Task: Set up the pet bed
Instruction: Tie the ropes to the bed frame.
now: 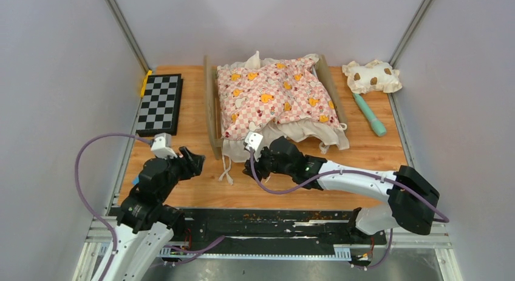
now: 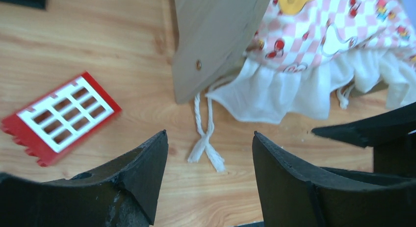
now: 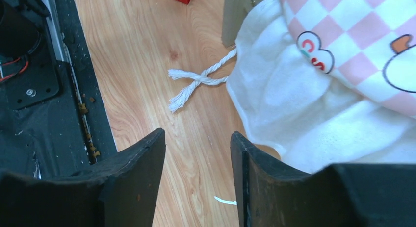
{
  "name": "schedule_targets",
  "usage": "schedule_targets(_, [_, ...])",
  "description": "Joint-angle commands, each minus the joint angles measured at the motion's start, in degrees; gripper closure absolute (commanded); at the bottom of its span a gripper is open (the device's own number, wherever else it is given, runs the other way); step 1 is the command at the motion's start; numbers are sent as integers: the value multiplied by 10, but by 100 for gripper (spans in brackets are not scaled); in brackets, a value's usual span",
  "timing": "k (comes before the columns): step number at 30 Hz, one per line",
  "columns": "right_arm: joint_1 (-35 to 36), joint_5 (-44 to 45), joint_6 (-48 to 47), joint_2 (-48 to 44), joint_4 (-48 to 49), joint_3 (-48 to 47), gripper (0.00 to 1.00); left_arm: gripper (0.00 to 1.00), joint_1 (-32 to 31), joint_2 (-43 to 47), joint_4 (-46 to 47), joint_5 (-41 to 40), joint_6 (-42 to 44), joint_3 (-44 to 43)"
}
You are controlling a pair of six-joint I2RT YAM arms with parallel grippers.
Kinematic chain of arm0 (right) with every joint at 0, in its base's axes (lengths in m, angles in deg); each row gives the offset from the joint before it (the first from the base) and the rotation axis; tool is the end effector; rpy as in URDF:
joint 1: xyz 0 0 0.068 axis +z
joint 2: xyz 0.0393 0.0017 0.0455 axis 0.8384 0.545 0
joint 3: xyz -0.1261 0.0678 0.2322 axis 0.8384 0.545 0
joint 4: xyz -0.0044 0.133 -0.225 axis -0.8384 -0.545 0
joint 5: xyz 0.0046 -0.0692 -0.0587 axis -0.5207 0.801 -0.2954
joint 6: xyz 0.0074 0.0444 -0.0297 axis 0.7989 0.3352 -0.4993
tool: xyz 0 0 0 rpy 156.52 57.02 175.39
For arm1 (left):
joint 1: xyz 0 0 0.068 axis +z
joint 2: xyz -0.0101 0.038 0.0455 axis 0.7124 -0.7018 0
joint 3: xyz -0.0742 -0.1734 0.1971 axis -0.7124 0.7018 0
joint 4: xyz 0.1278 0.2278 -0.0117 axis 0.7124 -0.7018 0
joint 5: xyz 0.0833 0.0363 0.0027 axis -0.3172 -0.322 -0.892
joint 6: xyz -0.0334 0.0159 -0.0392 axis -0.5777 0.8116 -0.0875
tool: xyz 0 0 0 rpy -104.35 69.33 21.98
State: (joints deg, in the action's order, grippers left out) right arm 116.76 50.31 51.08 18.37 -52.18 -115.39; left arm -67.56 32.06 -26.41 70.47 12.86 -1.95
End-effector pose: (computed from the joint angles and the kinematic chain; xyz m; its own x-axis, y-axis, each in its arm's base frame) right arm 0.1504 0.2685 0.2366 -0.1634 -0.4346 -0.8857 -0.9343 0.3565 -0.0026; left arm 0.0808 -0.0273 0.2826 -0.3905 -0.4330 -0.8124 0.0350 0.8749 -0.4831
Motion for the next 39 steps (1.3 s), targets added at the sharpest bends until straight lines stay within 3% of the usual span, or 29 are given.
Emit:
schedule_targets(1, [-3, 30, 26, -23, 13, 2, 47, 30, 2, -19, 75, 76, -71, 51])
schedule_targets(6, [-3, -2, 3, 13, -39, -36, 47, 35, 0, -63, 137, 105, -78, 92])
schedule_targets(12, [-2, -31, 101, 47, 93, 13, 51, 37, -5, -70, 185, 96, -72, 142])
schedule_targets(16, [12, 6, 158, 93, 177, 26, 47, 37, -5, -82, 213, 94, -73, 168])
schedule_targets(24, [43, 34, 194, 177, 227, -10, 45, 39, -6, -124, 256, 101, -68, 190])
schedule_targets(39, [79, 169, 186, 259, 202, -51, 45, 39, -5, -135, 282, 106, -67, 214])
